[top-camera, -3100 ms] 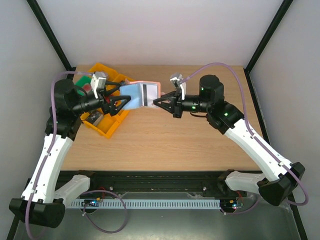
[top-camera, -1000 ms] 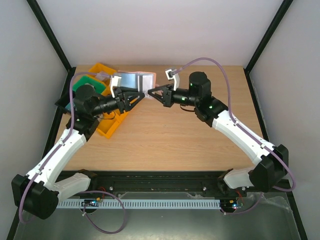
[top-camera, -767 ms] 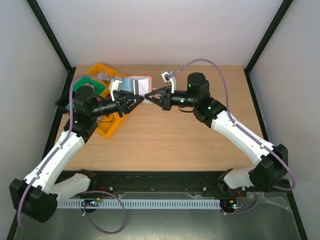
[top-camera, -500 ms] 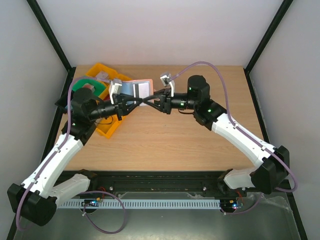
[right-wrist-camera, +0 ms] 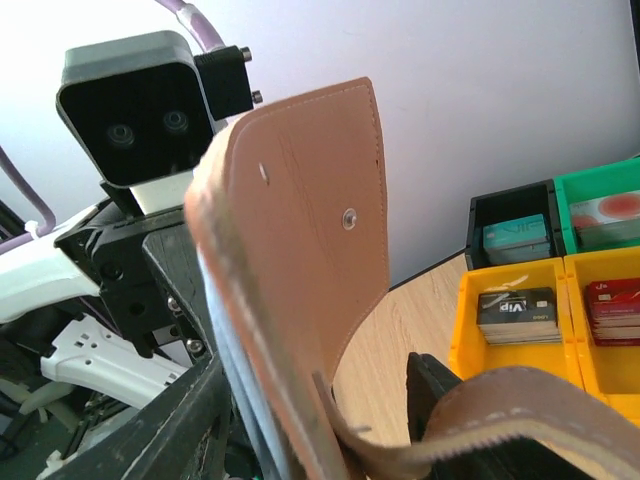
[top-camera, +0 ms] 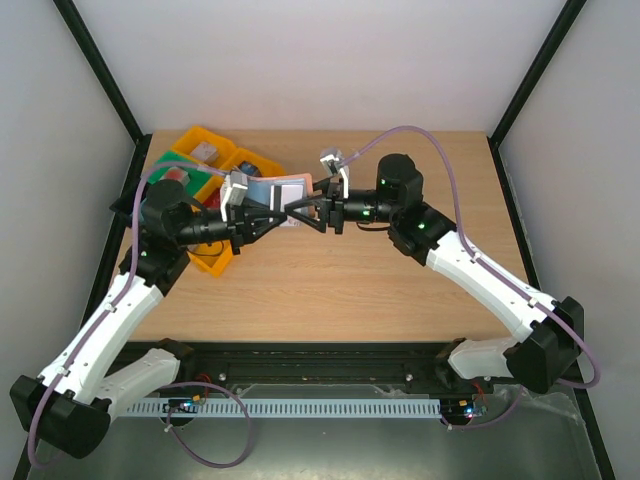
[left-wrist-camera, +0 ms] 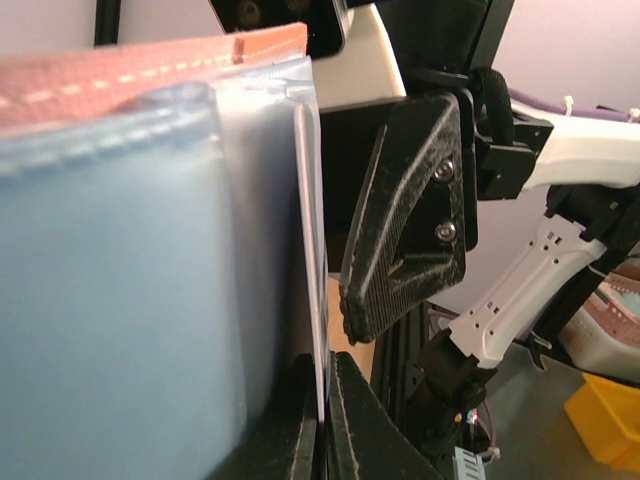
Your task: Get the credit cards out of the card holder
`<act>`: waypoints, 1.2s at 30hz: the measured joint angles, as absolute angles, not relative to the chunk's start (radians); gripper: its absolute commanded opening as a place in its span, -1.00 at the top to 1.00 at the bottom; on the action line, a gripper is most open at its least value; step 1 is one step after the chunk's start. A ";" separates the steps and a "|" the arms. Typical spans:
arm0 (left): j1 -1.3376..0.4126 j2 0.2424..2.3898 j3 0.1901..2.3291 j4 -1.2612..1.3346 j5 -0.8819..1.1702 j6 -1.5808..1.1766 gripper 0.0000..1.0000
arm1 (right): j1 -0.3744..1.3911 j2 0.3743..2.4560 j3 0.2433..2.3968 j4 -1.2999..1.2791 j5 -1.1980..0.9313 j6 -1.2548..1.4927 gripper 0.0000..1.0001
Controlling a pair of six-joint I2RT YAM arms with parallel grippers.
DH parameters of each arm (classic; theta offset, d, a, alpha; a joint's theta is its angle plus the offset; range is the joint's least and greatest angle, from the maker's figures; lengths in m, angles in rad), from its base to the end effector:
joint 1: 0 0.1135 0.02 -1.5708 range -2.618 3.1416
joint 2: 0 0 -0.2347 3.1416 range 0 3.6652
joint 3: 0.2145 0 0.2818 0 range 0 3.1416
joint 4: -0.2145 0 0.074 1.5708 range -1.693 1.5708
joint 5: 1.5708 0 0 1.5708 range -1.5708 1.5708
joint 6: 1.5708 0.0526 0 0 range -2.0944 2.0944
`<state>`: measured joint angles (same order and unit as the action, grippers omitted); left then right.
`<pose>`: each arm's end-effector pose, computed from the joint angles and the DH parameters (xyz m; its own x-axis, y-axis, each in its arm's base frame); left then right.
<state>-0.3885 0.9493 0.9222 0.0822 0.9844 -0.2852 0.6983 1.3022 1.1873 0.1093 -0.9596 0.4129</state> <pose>0.2270 -0.1402 0.3625 -0.2266 -0.0755 -0.9711 0.9541 0.1832 -0.2369 0.2345 0.2531 0.3672 -0.4037 -0.0382 -0.9141 -0.9108 -0.0782 0.4055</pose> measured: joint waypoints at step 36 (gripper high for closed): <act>-0.297 0.879 0.838 0.150 1.033 -0.349 0.65 | 0.620 1.245 1.186 0.060 -1.144 0.408 0.97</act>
